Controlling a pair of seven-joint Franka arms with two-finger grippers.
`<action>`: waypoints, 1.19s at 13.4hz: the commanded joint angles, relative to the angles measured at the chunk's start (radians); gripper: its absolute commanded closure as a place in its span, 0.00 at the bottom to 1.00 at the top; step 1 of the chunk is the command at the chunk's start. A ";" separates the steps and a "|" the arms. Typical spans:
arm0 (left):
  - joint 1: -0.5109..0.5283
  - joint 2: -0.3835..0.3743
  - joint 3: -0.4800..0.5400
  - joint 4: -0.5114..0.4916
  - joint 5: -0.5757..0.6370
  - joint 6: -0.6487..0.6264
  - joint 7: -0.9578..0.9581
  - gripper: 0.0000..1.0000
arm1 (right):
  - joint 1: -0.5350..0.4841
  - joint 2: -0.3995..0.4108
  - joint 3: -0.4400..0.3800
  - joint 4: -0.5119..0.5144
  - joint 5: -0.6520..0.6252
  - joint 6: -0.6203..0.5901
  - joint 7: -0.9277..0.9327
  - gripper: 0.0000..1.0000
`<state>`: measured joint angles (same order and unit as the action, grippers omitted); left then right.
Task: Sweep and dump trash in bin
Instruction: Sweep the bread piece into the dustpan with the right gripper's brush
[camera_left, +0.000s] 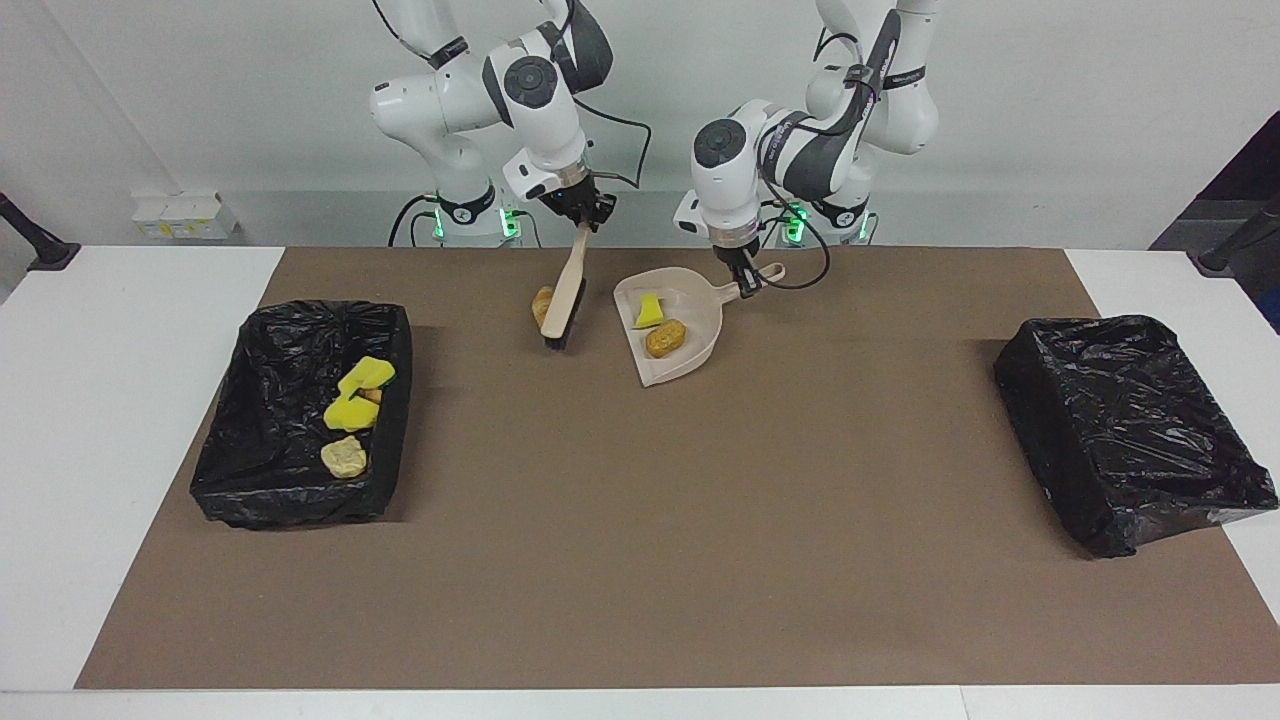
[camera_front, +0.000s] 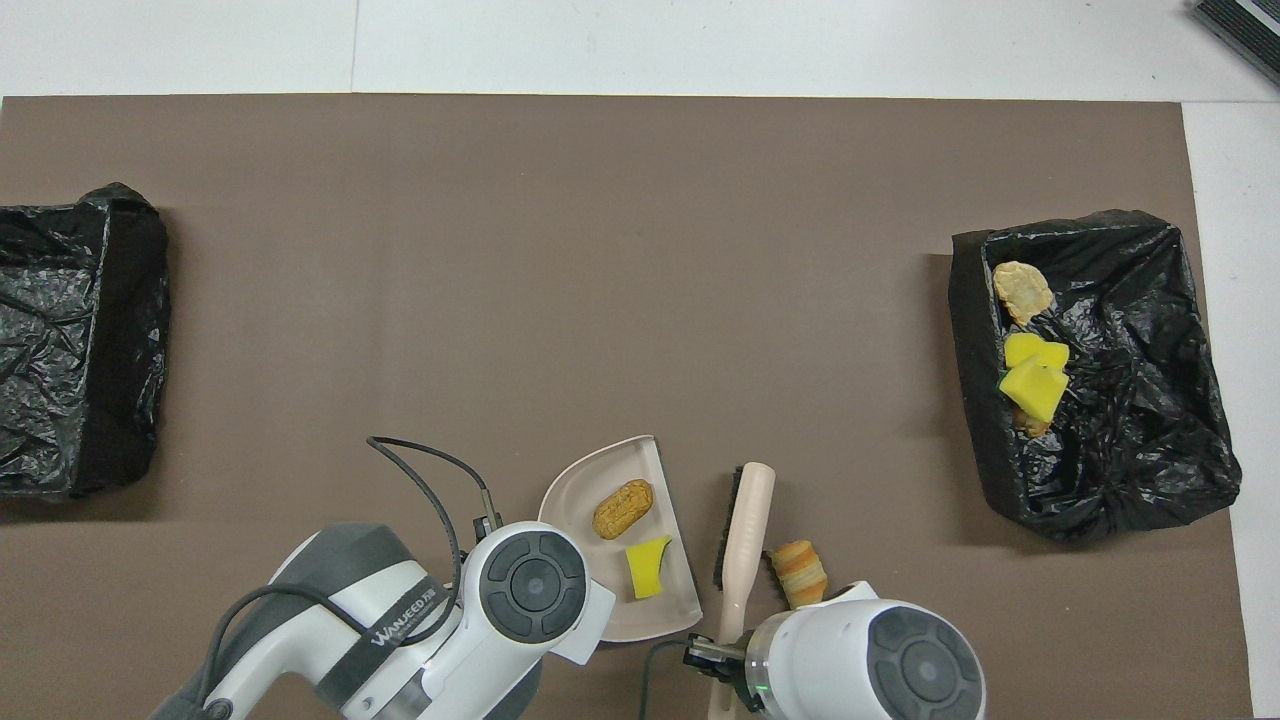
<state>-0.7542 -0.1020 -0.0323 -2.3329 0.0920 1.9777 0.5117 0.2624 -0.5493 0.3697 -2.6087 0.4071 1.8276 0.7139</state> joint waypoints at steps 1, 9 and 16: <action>-0.001 0.002 0.005 -0.011 0.005 0.035 -0.007 1.00 | -0.009 -0.097 0.006 -0.054 -0.118 -0.091 0.062 1.00; 0.001 0.005 0.005 -0.011 0.005 0.055 -0.006 1.00 | 0.006 -0.115 0.008 -0.161 -0.070 0.023 0.055 1.00; -0.017 -0.007 0.003 -0.016 0.005 0.006 0.008 1.00 | 0.012 0.185 0.092 -0.040 0.142 0.384 0.070 1.00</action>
<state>-0.7549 -0.0933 -0.0344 -2.3332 0.0920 2.0014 0.5135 0.2747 -0.5089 0.4506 -2.7431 0.5057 2.1561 0.7569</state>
